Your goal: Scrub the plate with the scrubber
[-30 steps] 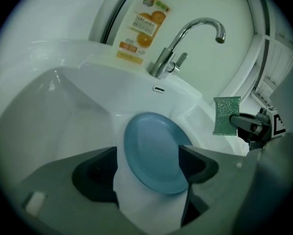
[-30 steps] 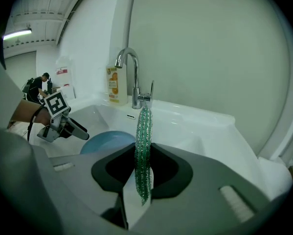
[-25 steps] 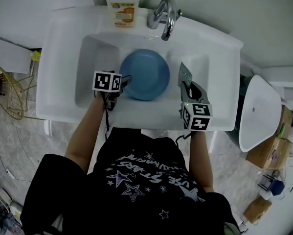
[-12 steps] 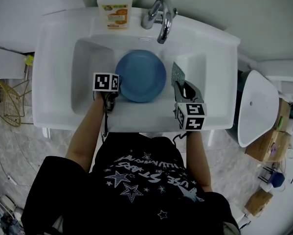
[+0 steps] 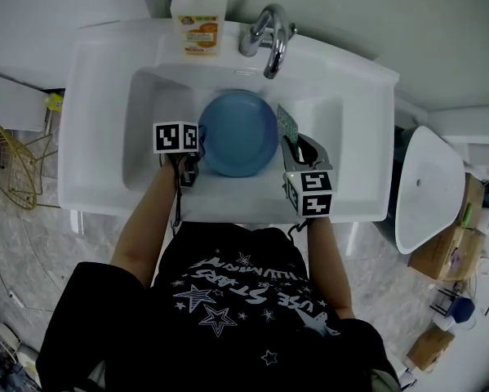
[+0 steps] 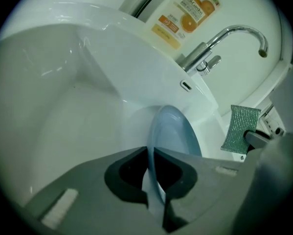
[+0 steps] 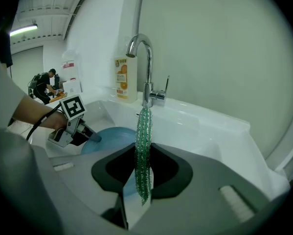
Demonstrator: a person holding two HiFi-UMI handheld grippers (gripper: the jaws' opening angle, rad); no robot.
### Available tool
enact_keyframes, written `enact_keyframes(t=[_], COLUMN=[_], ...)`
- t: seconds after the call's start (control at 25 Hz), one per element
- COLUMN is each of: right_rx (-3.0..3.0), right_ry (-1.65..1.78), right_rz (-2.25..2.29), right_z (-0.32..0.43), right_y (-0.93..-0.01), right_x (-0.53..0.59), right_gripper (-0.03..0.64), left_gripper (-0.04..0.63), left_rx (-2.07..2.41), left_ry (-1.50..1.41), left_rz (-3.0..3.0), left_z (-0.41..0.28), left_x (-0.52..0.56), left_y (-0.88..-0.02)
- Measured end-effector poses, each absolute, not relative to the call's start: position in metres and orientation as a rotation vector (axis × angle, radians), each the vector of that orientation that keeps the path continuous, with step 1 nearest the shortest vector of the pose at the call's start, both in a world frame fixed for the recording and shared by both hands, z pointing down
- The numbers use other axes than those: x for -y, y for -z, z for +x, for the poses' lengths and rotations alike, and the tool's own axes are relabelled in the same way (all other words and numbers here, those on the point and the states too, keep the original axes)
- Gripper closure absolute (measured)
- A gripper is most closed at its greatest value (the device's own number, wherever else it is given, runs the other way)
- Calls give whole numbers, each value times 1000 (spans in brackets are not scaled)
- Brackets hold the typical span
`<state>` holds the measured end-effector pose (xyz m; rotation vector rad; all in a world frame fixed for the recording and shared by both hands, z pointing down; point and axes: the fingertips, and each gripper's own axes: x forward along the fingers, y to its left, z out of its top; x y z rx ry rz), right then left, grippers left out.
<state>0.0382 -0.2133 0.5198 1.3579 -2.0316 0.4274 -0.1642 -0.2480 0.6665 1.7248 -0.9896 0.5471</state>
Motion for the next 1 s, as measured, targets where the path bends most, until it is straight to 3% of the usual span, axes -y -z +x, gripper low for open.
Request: enact_keyframes(t=[0.4,1.0], right_rx=[2100,1759], right_ry=[-197,490], right_rz=[1050,787], right_z=[-6,-13], right_y=[-522,-510], right_x=[224,263], right_gripper=[505,505], left_gripper=[567,566], left_rx=[1071,1196], left_ry=[-449,-257], left_rz=[1757,1738], left_z=[-166,-129], left_x=[245,215], left_y=[-615,-535])
